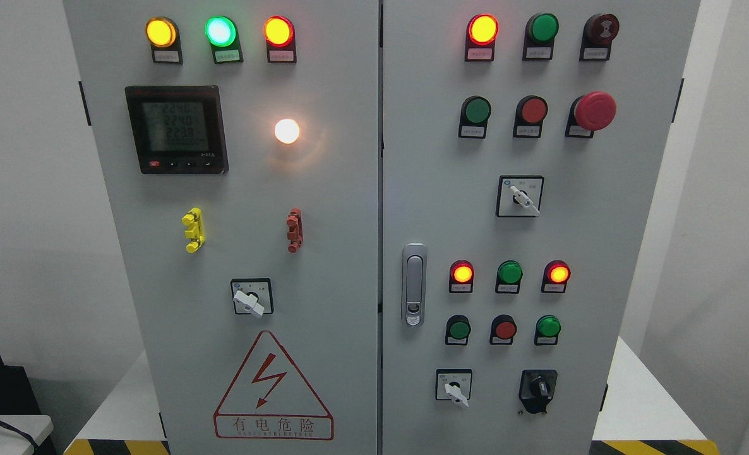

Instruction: Trip black knob to open circuit

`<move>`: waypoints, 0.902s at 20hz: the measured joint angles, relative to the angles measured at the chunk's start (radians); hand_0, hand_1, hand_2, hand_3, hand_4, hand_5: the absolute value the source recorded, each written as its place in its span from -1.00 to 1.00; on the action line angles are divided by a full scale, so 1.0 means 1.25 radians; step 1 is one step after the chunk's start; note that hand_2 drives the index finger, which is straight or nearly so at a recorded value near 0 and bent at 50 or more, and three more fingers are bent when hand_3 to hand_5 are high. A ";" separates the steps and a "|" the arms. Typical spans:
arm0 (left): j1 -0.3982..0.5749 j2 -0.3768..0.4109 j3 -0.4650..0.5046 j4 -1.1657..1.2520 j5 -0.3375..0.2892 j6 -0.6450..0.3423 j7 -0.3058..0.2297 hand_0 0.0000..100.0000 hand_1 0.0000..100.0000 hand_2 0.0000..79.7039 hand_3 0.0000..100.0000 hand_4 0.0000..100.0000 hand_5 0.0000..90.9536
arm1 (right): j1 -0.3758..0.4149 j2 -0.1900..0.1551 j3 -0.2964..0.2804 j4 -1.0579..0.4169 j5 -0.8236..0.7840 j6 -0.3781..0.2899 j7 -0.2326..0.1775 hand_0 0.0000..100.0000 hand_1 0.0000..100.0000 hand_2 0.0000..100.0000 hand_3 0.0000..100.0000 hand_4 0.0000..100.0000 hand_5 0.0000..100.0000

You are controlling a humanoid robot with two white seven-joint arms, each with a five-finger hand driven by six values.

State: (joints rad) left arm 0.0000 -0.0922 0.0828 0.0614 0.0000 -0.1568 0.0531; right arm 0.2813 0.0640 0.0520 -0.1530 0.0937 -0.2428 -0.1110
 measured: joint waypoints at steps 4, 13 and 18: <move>0.000 0.000 0.000 0.000 0.000 0.000 0.000 -0.76 -0.22 -1.00 -1.00 -1.00 -1.00 | 0.000 0.000 -0.001 0.000 0.000 0.000 0.000 -0.41 -0.28 -1.00 -0.19 -0.03 0.07; 0.000 0.000 0.000 0.000 0.000 0.000 0.000 -0.76 -0.22 -1.00 -1.00 -1.00 -1.00 | 0.014 0.000 -0.002 -0.008 -0.001 -0.017 0.003 -0.41 -0.25 -1.00 -0.20 -0.03 0.09; 0.000 0.000 0.000 0.000 0.000 0.000 0.000 -0.76 -0.22 -1.00 -1.00 -1.00 -1.00 | 0.070 -0.002 -0.005 -0.066 -0.001 -0.028 -0.008 -0.41 -0.20 -1.00 -0.14 0.05 0.19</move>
State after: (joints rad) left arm 0.0000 -0.0922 0.0828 0.0614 0.0000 -0.1568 0.0531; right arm 0.3684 0.0614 0.0453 -0.2357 0.0922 -0.2783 -0.1207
